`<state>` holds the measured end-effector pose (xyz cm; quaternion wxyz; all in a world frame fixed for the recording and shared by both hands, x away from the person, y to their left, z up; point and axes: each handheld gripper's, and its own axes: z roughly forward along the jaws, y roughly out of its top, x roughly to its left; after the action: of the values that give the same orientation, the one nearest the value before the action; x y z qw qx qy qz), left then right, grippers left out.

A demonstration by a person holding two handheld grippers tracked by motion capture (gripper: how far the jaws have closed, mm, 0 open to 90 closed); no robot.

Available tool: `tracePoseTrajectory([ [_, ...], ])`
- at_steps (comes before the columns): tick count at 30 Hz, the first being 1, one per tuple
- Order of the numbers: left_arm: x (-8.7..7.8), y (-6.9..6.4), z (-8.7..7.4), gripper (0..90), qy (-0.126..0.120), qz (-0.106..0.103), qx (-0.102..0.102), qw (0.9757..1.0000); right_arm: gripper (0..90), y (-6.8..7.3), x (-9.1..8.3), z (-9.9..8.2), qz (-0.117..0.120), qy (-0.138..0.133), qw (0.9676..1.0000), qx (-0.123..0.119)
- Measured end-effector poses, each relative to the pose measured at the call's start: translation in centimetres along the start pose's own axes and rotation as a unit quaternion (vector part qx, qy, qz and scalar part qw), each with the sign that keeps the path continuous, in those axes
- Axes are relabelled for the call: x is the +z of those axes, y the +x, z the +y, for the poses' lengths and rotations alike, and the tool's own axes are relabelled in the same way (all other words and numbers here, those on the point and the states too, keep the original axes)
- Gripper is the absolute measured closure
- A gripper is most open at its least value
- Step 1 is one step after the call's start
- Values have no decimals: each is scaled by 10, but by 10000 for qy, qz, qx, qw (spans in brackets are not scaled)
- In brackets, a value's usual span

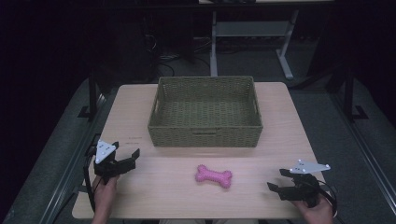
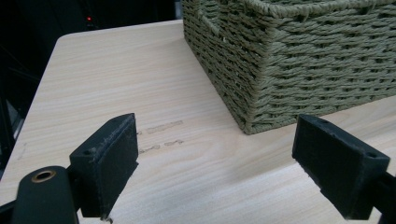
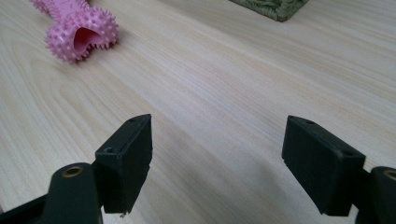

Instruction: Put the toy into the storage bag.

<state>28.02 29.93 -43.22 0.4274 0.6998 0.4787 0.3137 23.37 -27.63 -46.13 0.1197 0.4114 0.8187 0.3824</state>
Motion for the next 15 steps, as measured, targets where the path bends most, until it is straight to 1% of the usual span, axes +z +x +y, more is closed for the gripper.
tracePoseTrajectory([
  [3,1,0,0,139,34,-1,-6,10000,240,0,1,0,9,30,10000,-18],
  [6,0,1,-1,139,44,-62,-37,10000,240,0,2,1,52,35,10000,31],
  [7,0,1,-1,139,44,-62,-37,10000,241,1,2,3,82,11,10000,-30],
  [9,-1,1,-1,139,33,-32,-19,10000,241,2,2,4,94,22,9999,-51],
  [10,-1,1,-2,139,-1,-79,-47,10000,241,6,3,7,128,109,9998,-89],
  [11,-1,1,-2,139,-1,-79,-47,10000,241,6,3,7,128,109,9998,-89],
  [13,-1,1,-3,139,65,-98,-13,9999,240,10,5,13,161,206,9996,-144],
  [14,-1,1,-3,139,61,-95,-10,9999,240,15,7,18,148,228,9992,-282],
  [15,-2,1,-3,139,36,-107,-29,9999,240,15,7,18,148,228,9992,-282],
])
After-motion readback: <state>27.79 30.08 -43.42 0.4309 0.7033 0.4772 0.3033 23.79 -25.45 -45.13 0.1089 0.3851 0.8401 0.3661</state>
